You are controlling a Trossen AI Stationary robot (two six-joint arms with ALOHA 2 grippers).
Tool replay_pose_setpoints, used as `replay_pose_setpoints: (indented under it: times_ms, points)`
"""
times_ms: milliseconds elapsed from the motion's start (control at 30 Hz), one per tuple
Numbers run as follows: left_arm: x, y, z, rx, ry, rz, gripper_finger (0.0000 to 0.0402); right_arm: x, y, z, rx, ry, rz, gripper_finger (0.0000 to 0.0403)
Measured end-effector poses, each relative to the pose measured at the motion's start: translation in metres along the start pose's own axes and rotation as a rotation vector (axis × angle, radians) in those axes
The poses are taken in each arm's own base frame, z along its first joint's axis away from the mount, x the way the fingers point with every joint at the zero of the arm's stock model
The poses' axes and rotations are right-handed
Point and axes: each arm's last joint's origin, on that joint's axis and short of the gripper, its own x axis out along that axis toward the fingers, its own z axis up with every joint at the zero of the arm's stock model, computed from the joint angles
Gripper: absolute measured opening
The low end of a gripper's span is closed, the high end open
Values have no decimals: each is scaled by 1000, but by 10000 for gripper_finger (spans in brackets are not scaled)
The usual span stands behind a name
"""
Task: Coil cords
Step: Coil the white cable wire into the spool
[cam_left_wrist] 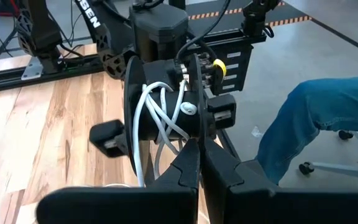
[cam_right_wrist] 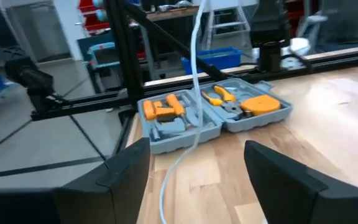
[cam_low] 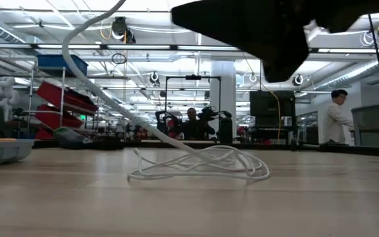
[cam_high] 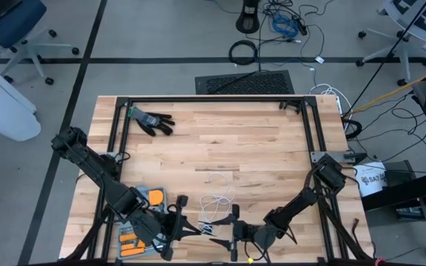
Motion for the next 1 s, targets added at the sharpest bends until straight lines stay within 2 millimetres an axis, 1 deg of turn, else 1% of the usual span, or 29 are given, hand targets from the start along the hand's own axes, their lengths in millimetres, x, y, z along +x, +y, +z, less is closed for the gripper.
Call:
replay_pose_setpoints:
  times_ms: [133,333,467,533,600,667,767,800,833,900,1000]
  points:
    - [0,0,1,-2,-6,-1,6,8,-4,3,18,10,23,245]
    - [0,0,1,8,-13,-2,6,19,-2,13,17,-5,62,244]
    - [0,-1,3,13,-26,-4,6,23,-5,16,21,-16,43,230]
    - [0,-1,3,15,-25,-4,6,23,-5,17,22,-19,39,207]
    - [0,-1,2,16,-25,-4,6,24,-6,17,30,-19,39,171]
    - [0,-1,2,16,-25,-4,6,24,-7,17,30,-16,37,123]
    - [0,-1,2,22,-24,-3,6,24,-6,16,22,-12,37,36]
    - [0,-1,2,31,-24,-3,6,23,-5,16,13,-12,38,19]
    - [0,-1,2,34,-24,-4,6,22,-4,15,9,-12,39,12]
    - [-1,-2,2,38,-19,-7,6,18,1,14,13,0,54,11]
    - [-2,-5,0,45,-10,-18,6,8,11,12,18,40,76,2]
